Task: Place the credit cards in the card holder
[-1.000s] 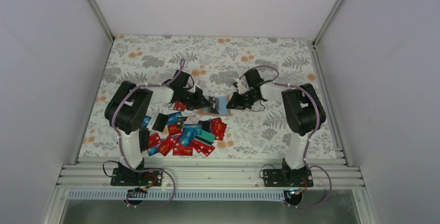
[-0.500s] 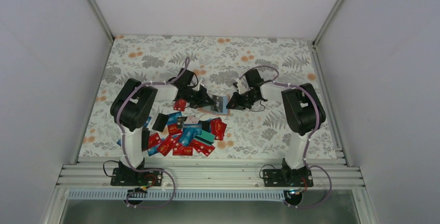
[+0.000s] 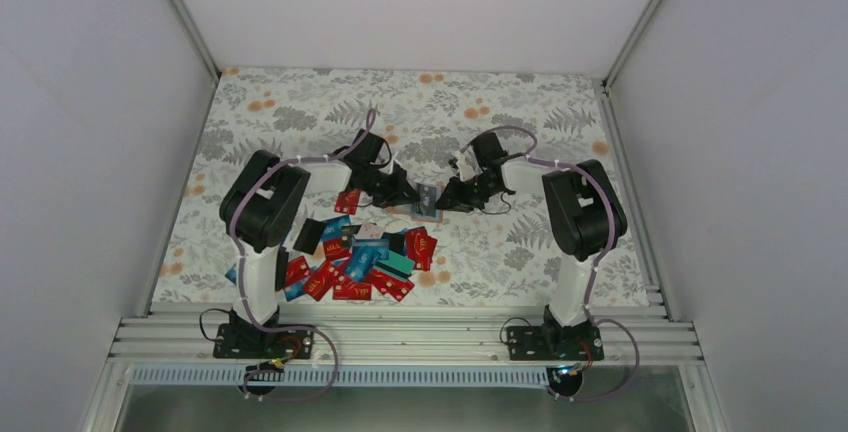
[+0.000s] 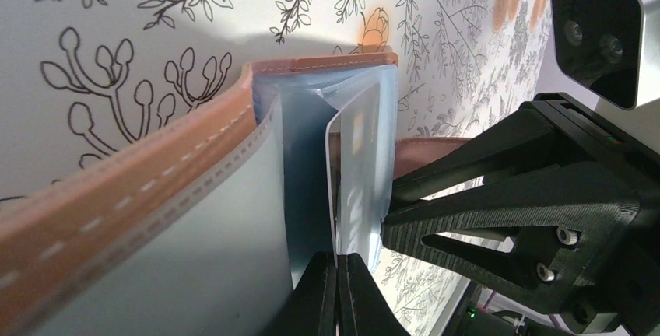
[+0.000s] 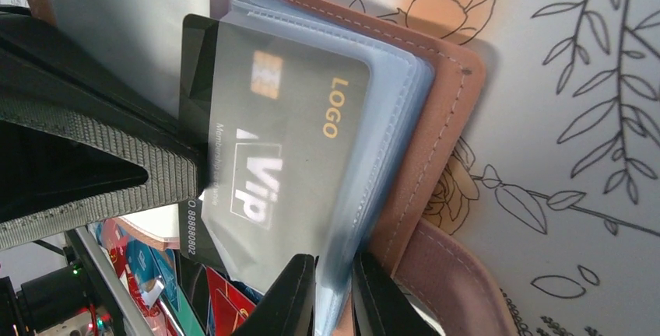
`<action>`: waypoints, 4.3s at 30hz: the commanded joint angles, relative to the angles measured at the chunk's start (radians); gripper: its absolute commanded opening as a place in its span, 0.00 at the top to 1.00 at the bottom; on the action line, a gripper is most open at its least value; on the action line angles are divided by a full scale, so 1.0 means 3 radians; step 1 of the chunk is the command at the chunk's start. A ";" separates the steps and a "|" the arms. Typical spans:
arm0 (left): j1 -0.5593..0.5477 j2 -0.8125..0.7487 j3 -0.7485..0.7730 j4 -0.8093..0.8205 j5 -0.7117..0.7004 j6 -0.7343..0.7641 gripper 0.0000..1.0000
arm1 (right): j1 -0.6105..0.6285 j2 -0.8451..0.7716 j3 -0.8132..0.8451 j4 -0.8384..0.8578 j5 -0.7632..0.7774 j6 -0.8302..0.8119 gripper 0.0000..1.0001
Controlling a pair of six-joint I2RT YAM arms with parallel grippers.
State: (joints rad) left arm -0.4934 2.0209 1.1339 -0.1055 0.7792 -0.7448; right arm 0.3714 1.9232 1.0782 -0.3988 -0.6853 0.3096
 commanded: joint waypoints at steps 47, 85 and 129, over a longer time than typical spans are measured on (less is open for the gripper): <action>-0.0308 -0.0067 0.0720 -0.1223 -0.1331 0.1110 0.76 | -0.0021 -0.0159 0.0139 0.0011 -0.0073 0.0241 0.71; -0.0319 0.0254 0.0585 -0.1095 -0.1335 0.1075 0.98 | -0.0020 0.0071 0.0102 0.0107 -0.0077 0.0374 0.69; -0.0324 0.0249 0.0544 -0.1035 -0.1283 0.1054 0.98 | 0.0207 -0.0052 0.0413 -0.0366 0.0478 0.0366 0.70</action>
State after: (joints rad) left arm -0.5781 2.0521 1.3235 -0.4038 0.4149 -0.4274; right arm 0.4240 1.9411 1.1805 -0.4664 -0.5903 0.4324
